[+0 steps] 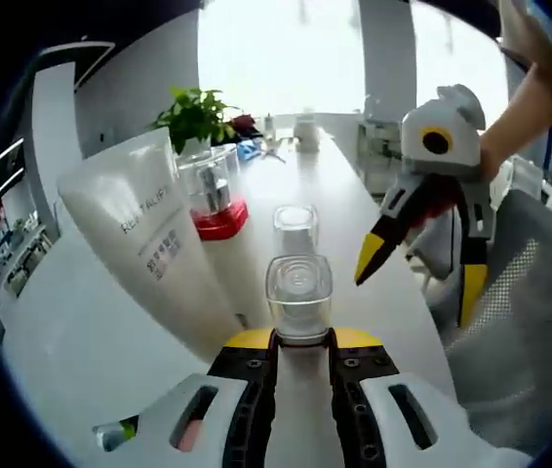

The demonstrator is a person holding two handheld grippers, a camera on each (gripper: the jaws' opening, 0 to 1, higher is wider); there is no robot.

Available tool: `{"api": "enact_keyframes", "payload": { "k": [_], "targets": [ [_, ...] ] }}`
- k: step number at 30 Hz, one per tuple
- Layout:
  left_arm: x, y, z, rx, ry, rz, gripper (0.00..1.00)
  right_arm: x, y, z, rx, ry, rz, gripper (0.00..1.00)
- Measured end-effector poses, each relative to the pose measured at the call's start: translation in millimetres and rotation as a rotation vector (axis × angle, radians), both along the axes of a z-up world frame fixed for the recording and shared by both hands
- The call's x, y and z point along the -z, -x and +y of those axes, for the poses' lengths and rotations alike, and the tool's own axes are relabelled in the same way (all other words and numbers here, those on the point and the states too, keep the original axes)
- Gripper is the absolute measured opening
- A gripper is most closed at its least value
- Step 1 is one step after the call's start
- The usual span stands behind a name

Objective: Arrange the skincare products in the storage area until every visible bottle or jar stands upright without overlapping.

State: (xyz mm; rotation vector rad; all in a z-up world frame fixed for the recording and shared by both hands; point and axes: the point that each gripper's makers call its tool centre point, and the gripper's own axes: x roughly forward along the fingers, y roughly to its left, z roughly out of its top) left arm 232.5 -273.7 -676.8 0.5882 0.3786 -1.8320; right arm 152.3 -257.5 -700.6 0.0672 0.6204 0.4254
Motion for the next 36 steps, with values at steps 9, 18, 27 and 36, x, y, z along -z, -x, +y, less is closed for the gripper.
{"api": "enact_keyframes", "payload": {
  "k": [9,18,27,36],
  "targets": [
    [2.4,-1.2,-2,0.002,-0.016,-0.001,0.17,-2.1,5,-3,0.035,0.002,0.008,0.63],
    [0.0,0.0,4,-0.014,-0.028,0.008,0.21,-4.6,4,-1,0.045,0.003,0.01,0.63],
    [-7.5,-2.4,22,-0.056,-0.028,-0.008,0.3,-13.1,3,2,0.046,0.014,-0.005,0.64],
    [-15.5,-1.8,59,-0.163,-0.023,0.016,0.39,-24.7,0,7,0.065,0.012,-0.031,0.69]
  ]
}}
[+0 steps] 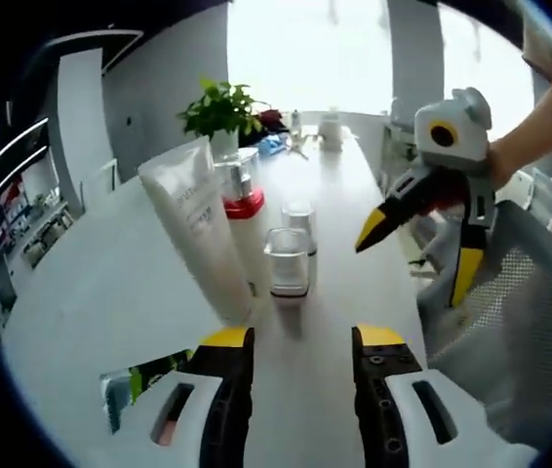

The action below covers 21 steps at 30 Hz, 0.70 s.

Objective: Arrange the skincare products in the storage area until every visible bottle or jar stands upright without overlapping.

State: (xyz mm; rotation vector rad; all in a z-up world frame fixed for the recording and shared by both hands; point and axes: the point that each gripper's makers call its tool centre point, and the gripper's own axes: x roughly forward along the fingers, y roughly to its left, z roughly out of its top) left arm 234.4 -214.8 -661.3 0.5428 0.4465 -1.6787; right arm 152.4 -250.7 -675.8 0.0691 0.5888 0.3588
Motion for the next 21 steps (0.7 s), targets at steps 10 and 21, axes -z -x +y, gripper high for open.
{"api": "enact_keyframes", "payload": {
  "k": [10,21],
  "targets": [
    [-4.4,6.4,45,-0.136,-0.004,0.07,0.49,-15.5,-8,13,0.011,-0.022,-0.026,0.78],
    [-14.1,10.5,100,-0.358,0.029,0.166,0.65,-30.8,-11,23,0.022,-0.045,-0.061,0.9]
  ]
}}
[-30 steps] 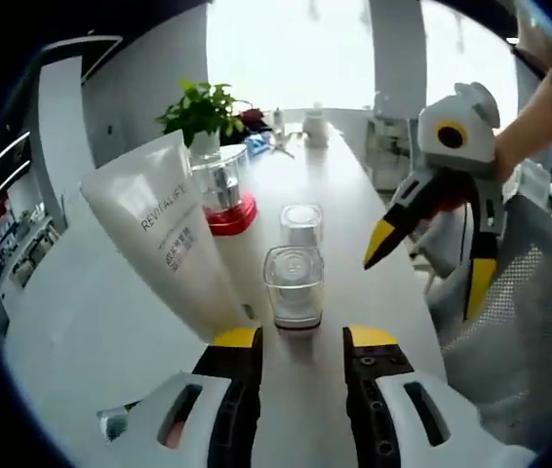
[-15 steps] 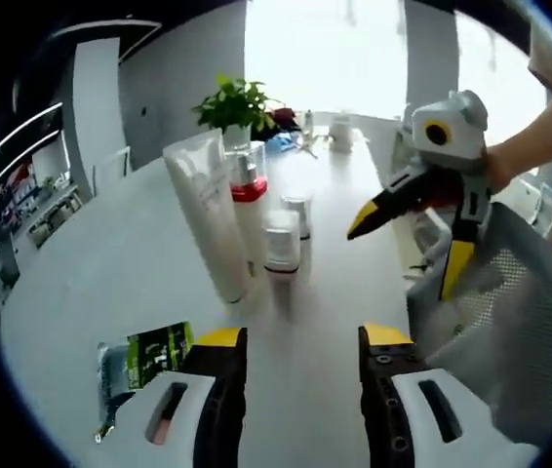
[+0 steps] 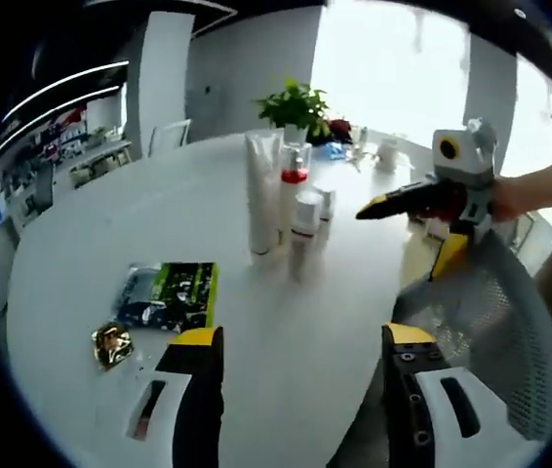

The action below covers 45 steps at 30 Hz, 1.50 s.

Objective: Arrange the skincare products in the storage area until every visible bottle or jar stands upright without overlapping.

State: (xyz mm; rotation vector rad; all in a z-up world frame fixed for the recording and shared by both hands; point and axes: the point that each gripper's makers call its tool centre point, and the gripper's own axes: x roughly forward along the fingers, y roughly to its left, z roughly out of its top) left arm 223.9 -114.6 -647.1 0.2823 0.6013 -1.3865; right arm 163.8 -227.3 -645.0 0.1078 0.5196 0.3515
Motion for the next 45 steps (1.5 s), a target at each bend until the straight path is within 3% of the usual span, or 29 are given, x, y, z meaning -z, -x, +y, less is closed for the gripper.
{"api": "enact_keyframes", "payload": {
  "k": [4,10,15,32,38,39,41,42,45],
  "targets": [
    [1.2,4.7,18,-0.055,-0.008,0.022,0.69,-10.1,-1,3,0.046,-0.076,-0.026,0.93],
    [-14.1,1.9,37,-0.183,0.046,0.063,0.79,-16.2,-3,8,0.059,-0.085,-0.028,0.97],
    [-23.0,2.7,50,-0.236,0.07,0.077,0.85,-18.2,-4,5,0.09,-0.07,-0.016,1.0],
    [-28.5,9.7,86,-0.342,0.069,0.096,0.97,-37.4,-6,18,0.166,-0.071,-0.036,1.0],
    [-29.6,10.8,91,-0.359,0.054,0.085,0.97,-16.1,2,27,0.155,-0.033,0.004,1.0],
    [-29.3,10.5,92,-0.364,0.049,0.079,0.97,-16.6,3,24,0.149,0.014,0.005,1.0],
    [-29.2,10.2,93,-0.371,0.048,0.078,0.97,-21.5,-1,22,0.164,-0.001,-0.027,1.0],
    [-29.1,10.3,94,-0.373,0.049,0.078,0.97,-21.5,-1,22,0.172,-0.031,-0.022,1.0],
    [-27.5,11.2,94,-0.376,0.042,0.08,0.97,-19.0,0,20,0.178,-0.027,-0.015,1.0]
  ]
}}
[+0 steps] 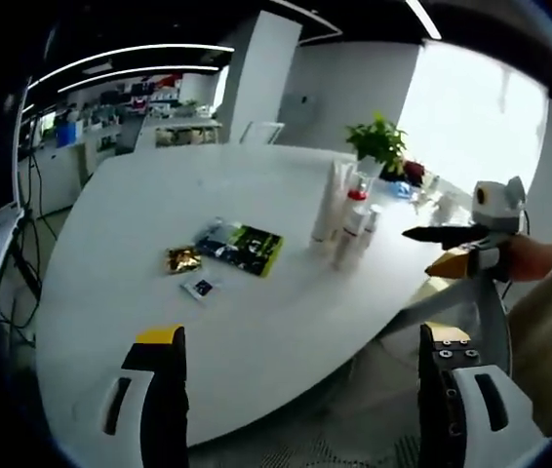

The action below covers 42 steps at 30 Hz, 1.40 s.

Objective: Arrange the skincare products in the storage area until every visible bottle or jar stands upright without overlapping.

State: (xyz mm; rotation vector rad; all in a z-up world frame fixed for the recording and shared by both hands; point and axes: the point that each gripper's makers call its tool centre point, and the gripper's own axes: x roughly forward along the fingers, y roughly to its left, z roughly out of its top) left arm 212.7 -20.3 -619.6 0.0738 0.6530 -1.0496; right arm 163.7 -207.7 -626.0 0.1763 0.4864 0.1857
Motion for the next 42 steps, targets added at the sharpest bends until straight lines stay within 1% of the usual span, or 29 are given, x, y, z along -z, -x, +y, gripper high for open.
{"api": "enact_keyframes", "payload": {
  "k": [6,13,14,15,17,19,21,23,25,28,32,37,38,42],
  "targets": [
    [0.9,-3.4,-2,-0.016,-0.007,0.007,0.97,1.4,1,3,-0.009,-0.003,0.006,1.0],
    [-1.7,-8.6,-13,-0.027,-0.012,0.005,0.97,2.9,2,4,-0.012,-0.007,0.012,1.0],
    [-2.2,-9.8,-16,-0.031,-0.008,0.006,0.97,3.3,2,5,-0.019,-0.005,0.015,1.0],
    [-1.8,-10.7,-18,-0.035,-0.007,0.011,0.97,3.8,3,9,-0.052,-0.001,0.016,1.0],
    [-1.8,-14.9,-23,-0.049,0.006,0.027,0.97,5.2,3,12,-0.06,0.015,0.022,1.0],
    [-2.5,-18.8,-28,-0.054,0.005,0.027,0.97,6.1,4,14,-0.073,0.017,0.028,1.0],
    [-2.3,-24.1,-35,-0.068,0.0,0.029,0.97,6.9,4,13,-0.074,0.013,0.031,1.0],
    [-4.4,-30.3,-42,-0.089,0.017,0.036,0.97,6.6,4,12,-0.069,-0.001,0.029,1.0],
    [-4.4,-35.9,-50,-0.102,0.007,0.04,0.97,6.7,4,11,-0.062,-0.014,0.031,1.0],
    [-4.0,-44.6,-61,-0.11,-0.006,0.021,0.97,6.8,4,11,-0.06,-0.019,0.03,1.0],
    [-3.6,-64.9,-74,-0.154,-0.002,0.019,0.97,7.2,4,14,-0.079,-0.017,0.032,1.0],
    [0.3,-84.2,-87,-0.21,-0.015,0.029,0.97,8.8,5,16,-0.1,-0.018,0.04,1.0],
    [3.1,-89.7,-90,-0.221,-0.02,0.031,0.97,8.7,5,16,-0.1,-0.02,0.039,1.0],
    [10.0,-101.3,-102,-0.247,-0.036,0.044,0.97,9.0,5,16,-0.1,-0.03,0.043,1.0]
  ]
}}
